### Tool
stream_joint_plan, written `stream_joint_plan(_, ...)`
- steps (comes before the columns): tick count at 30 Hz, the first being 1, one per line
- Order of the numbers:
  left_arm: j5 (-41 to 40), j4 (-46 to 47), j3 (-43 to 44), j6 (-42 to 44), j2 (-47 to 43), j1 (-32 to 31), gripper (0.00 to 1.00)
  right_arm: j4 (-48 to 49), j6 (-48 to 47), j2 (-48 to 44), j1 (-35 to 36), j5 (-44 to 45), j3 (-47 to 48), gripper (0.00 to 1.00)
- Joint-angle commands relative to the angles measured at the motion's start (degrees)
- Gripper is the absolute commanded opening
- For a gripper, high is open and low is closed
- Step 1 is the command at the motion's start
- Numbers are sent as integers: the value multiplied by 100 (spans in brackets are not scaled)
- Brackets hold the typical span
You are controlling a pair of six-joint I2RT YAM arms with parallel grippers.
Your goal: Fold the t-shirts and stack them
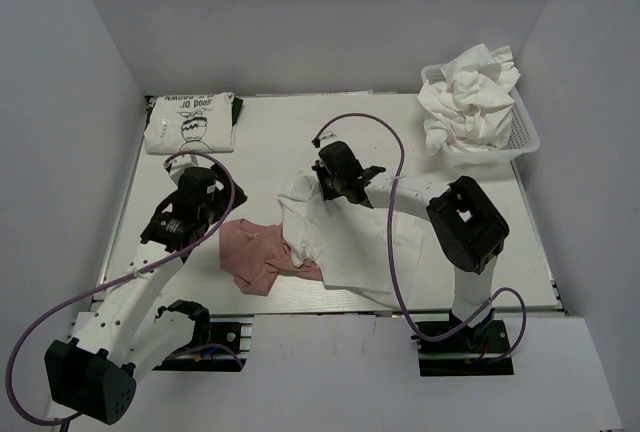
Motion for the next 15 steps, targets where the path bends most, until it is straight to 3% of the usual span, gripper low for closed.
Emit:
stream_joint_plan(1, -6, -41, -46, 5, -155, -22, 100, 447, 24, -416, 36, 228, 86, 0)
stream_joint_plan(7, -6, 12, -46, 5, -288, -22, 100, 361, -257, -1532, -52, 1095, 383, 0)
stream_joint_plan(14, -67, 73, -46, 5, -341, 31, 100, 229, -889, -2044, -736, 2258, 1859, 0)
stream_joint_plan(15, -120, 73, -46, 5, -341, 31, 100, 228, -960, -2000, -834, 2311, 2478, 0)
